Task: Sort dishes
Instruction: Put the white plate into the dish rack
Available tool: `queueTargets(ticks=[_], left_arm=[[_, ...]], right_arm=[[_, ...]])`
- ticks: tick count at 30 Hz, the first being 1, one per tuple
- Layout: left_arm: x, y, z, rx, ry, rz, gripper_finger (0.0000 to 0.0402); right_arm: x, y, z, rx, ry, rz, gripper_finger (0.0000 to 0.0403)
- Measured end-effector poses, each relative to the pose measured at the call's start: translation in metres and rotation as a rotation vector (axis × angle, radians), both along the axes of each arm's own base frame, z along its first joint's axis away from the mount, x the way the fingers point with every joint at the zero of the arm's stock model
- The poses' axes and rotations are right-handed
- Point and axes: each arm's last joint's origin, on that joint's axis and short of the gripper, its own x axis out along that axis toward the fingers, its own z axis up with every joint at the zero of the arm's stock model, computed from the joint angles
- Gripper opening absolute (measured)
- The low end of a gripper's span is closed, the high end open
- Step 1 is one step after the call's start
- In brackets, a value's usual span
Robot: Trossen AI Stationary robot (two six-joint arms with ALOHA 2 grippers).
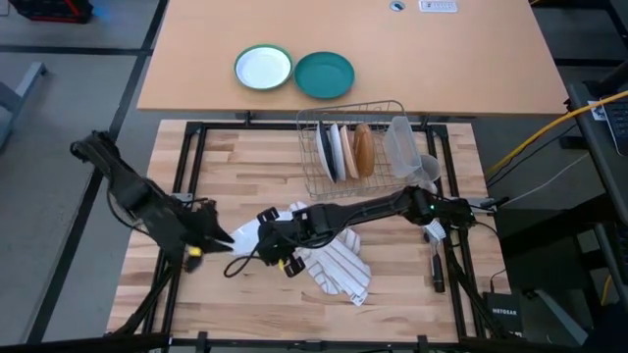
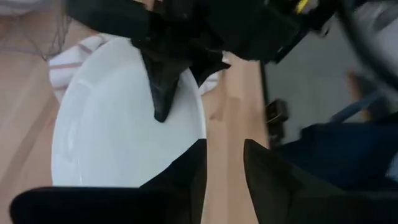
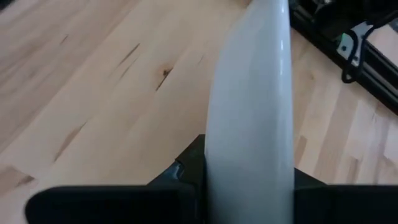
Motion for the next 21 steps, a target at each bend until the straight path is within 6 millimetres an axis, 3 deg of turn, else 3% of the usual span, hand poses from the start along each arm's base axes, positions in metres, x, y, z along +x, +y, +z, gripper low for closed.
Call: queueTargets(ticks=[10, 21], left_arm=[[-0.057, 0.048, 0.027, -0.141, -0.126, 0.006, 0.0059], [-0.075, 0.063, 0.032, -0.059, -0.212, -0.066, 0.0033]], right_arm=[[-0.006, -0.016, 0.026, 0.115, -0.049, -0.144, 0.0066], [-0.033, -0.058, 0.096, 0.287, -0.194, -0.347, 0.0066]])
